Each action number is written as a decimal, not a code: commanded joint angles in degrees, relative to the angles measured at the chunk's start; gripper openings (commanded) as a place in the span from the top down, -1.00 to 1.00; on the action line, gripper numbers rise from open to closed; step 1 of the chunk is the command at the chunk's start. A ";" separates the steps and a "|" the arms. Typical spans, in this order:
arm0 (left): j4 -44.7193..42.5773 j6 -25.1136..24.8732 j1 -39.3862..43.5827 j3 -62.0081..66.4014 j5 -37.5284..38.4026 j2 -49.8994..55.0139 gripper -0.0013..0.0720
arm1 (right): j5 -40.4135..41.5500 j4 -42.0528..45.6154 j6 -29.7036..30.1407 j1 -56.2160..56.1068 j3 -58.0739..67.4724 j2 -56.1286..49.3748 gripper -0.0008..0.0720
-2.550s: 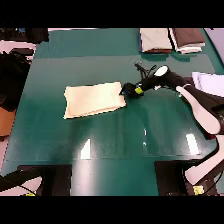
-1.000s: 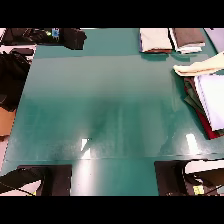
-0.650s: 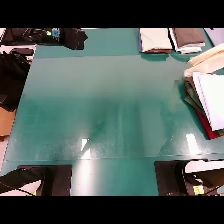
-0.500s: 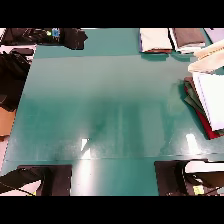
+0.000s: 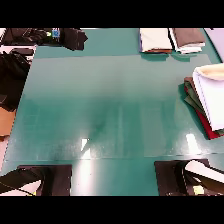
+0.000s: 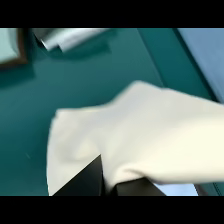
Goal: Fold the shirts.
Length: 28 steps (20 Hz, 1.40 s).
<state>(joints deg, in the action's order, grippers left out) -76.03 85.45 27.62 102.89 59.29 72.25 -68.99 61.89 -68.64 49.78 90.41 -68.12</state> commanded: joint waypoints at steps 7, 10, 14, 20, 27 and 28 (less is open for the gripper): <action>-0.02 -0.46 0.02 0.02 2.01 0.02 0.90 | -3.21 13.25 2.62 11.72 -27.45 10.32 -0.33; 0.00 -0.46 0.02 0.02 2.03 0.02 0.90 | -5.22 13.18 1.31 15.91 -27.39 10.32 -0.67; 0.00 -0.44 0.02 0.00 2.03 0.02 0.90 | -5.16 5.27 -0.72 16.61 -20.35 10.32 -0.67; -0.04 -0.44 0.00 0.02 1.66 0.00 0.90 | -1.46 -12.92 -0.83 -2.80 -10.88 10.27 -0.66; -0.57 -0.42 -0.15 0.02 -0.02 0.00 0.90 | 1.01 -12.24 -0.76 -35.23 -14.08 10.12 -0.45; -0.57 -0.42 -0.15 0.02 -0.52 0.00 0.90 | 1.40 -12.22 -0.74 -38.25 -14.08 10.14 -0.12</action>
<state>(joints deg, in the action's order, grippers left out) -76.47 85.01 27.51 102.89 60.01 72.25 -69.01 50.46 -69.45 22.06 76.88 -57.91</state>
